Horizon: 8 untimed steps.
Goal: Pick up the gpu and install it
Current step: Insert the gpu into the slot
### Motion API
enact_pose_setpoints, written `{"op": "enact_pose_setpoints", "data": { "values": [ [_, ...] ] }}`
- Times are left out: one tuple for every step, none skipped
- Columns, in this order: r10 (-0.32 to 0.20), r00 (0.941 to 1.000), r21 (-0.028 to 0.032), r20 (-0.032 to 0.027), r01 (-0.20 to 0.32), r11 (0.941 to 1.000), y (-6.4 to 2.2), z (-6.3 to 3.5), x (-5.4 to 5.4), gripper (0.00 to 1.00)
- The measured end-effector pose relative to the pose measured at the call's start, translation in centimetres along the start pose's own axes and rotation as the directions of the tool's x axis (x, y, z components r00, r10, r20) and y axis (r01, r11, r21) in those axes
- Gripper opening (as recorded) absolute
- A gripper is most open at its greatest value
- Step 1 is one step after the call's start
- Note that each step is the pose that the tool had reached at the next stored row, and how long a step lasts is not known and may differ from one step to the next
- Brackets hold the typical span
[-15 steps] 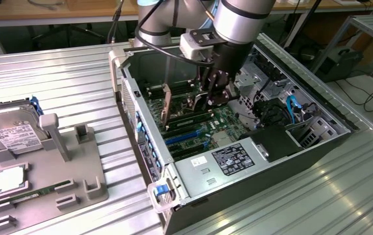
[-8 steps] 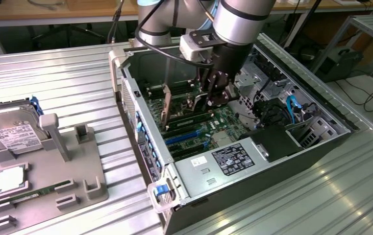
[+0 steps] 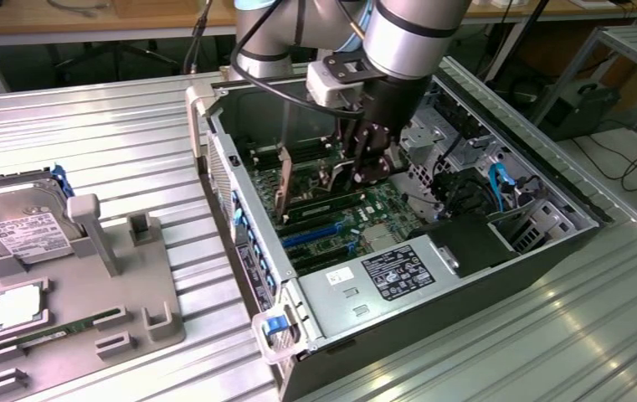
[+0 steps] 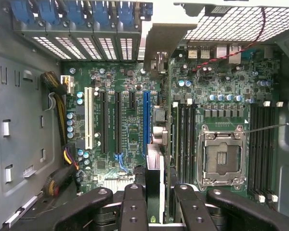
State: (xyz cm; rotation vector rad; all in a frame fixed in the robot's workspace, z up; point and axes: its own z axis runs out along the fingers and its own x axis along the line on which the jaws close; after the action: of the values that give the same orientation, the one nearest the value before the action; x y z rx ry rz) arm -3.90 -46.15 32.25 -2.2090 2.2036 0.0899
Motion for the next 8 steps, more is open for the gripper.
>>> {"op": "enact_pose_setpoints", "data": {
  "values": [
    [0.0, 1.0, 0.0, 0.0001, 0.0, 1.0, 0.0, 0.03, 0.0, 0.27],
    [0.0, 1.0, 0.0, 0.0, 0.0, 1.0, 0.0, 0.06, 0.0, 0.27],
    [0.0, 1.0, 0.0, 0.0, 0.0, 1.0, 0.0, 0.09, 0.01, 0.27],
    [0.0, 1.0, 0.0, 0.0, 0.0, 1.0, 0.0, 0.12, 0.01, 0.27],
    [0.0, 1.0, 0.0, 0.0, 0.0, 1.0, 0.0, 0.15, 0.01, 0.27],
    [0.0, 1.0, 0.0, 0.0, 0.0, 1.0, 0.0, 0.18, 0.01, 0.27],
    [0.0, 1.0, 0.0, -0.0001, 0.0, 1.0, 0.0, 0.2, 0.01, 0.27],
    [0.0, 1.0, 0.0, 0.0, 0.0, 1.0, -0.01, 0.24, 0.01, 0.27]
  ]
}}
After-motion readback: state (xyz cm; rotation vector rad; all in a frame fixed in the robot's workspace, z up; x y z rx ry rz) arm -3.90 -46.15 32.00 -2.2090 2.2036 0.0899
